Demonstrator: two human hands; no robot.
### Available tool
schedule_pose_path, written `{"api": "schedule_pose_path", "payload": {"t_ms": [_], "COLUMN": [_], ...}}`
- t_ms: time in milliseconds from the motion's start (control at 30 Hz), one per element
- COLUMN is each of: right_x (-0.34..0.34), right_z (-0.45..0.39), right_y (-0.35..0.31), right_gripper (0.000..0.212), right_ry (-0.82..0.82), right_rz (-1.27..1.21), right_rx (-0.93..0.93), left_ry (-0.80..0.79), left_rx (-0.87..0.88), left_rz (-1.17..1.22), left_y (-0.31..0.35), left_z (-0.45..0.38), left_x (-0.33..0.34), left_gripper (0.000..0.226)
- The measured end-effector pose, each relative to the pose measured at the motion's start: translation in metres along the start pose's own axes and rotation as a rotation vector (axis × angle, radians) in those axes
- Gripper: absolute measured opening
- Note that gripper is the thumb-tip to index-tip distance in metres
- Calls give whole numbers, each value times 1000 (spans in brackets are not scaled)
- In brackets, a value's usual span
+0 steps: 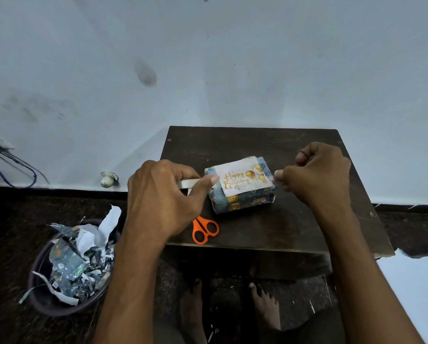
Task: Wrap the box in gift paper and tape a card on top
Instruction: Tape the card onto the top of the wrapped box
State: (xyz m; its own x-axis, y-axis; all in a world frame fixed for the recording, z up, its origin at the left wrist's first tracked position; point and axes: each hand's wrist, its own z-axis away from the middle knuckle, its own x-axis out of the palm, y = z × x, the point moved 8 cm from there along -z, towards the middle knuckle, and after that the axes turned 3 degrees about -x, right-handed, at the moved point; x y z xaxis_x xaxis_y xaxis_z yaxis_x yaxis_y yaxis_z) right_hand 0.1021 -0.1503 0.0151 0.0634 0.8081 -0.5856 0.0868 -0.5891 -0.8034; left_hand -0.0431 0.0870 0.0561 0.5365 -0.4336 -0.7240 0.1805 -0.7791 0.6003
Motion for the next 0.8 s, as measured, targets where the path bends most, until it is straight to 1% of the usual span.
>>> {"api": "schedule_pose_path", "payload": {"t_ms": [67, 200, 467, 667, 800], "right_x": [1, 6, 7, 3, 2], "right_z": [-1, 0, 0, 2, 2], "right_y": [3, 2, 2, -3, -2], "right_gripper": [33, 35, 30, 29, 29], "right_ry": [-11, -47, -83, -45, -41], "right_rz": [0, 20, 81, 76, 91], "right_rx": [20, 14, 27, 21, 28], "left_ry": [-21, -29, -58, -43, -54], "left_rx": [-18, -37, -66, -41, -59], "left_rz": [63, 139, 147, 148, 149], "left_y": [-7, -19, -20, -15, -16], "left_z": [-1, -2, -2, -4, -3], "left_x": [1, 3, 7, -1, 3], "left_gripper": [39, 35, 29, 29, 28]}}
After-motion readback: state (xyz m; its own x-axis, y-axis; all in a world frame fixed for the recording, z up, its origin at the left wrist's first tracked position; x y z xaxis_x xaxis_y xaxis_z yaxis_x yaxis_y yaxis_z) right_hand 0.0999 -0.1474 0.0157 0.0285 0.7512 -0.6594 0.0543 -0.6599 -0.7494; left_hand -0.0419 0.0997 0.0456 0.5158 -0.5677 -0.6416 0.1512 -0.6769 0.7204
